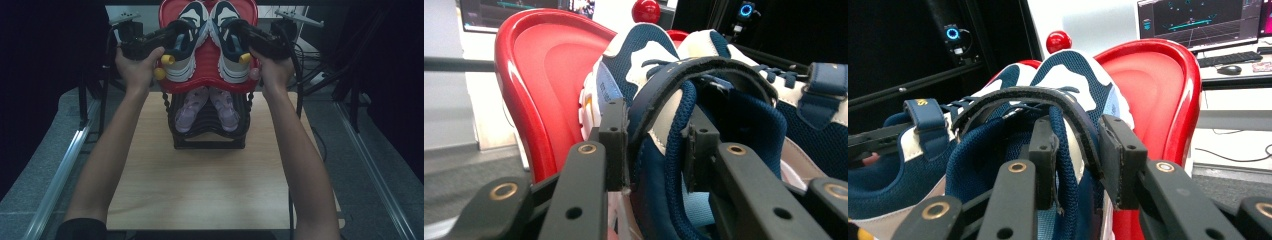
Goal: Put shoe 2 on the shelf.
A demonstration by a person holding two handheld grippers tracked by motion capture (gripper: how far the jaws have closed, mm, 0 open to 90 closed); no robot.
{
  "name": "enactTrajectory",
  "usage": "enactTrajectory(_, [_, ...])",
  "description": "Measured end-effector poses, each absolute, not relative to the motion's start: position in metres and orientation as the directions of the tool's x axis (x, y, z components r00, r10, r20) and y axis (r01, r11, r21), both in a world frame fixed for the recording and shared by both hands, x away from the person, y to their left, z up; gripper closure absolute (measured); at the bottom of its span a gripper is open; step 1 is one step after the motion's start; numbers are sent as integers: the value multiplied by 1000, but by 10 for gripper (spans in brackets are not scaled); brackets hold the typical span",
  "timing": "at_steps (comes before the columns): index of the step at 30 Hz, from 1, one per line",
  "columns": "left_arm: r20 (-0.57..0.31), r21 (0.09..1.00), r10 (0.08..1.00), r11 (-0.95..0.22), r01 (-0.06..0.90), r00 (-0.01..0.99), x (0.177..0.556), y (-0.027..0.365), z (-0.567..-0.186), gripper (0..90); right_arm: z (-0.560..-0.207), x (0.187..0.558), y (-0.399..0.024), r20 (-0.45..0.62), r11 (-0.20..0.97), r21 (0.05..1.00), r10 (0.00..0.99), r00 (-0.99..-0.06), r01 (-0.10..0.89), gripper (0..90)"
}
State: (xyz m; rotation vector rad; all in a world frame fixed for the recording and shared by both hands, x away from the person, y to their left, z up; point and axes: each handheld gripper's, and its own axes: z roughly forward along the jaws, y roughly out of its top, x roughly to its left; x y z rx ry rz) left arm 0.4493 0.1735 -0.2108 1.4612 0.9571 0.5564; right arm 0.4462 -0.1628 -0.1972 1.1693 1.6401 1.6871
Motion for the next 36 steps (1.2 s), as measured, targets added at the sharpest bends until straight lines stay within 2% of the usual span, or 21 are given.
enactTrajectory(7, [-183,974,806,70,217,563,447,171,-212,609,-199,450,-163,239,-156,967,825,-512,200,636])
enactTrajectory(15, [-211,969,794,92,231,570,447,174,-213,585,-191,449,-157,102,-32,988,865,-492,149,672])
enactTrajectory(18, [-210,969,794,90,232,570,446,175,-213,584,-191,449,-155,82,-14,990,868,-490,142,672])
enactTrajectory(28, [-221,966,784,92,243,580,445,179,-213,553,-197,450,-161,172,-94,981,823,-541,170,585])
enactTrajectory(32, [-222,966,784,94,242,580,444,181,-213,541,-198,447,-165,193,-120,979,810,-554,165,531])
enactTrajectory(36, [-220,967,784,95,237,581,441,183,-213,540,-198,441,-171,211,-157,977,800,-561,143,514])
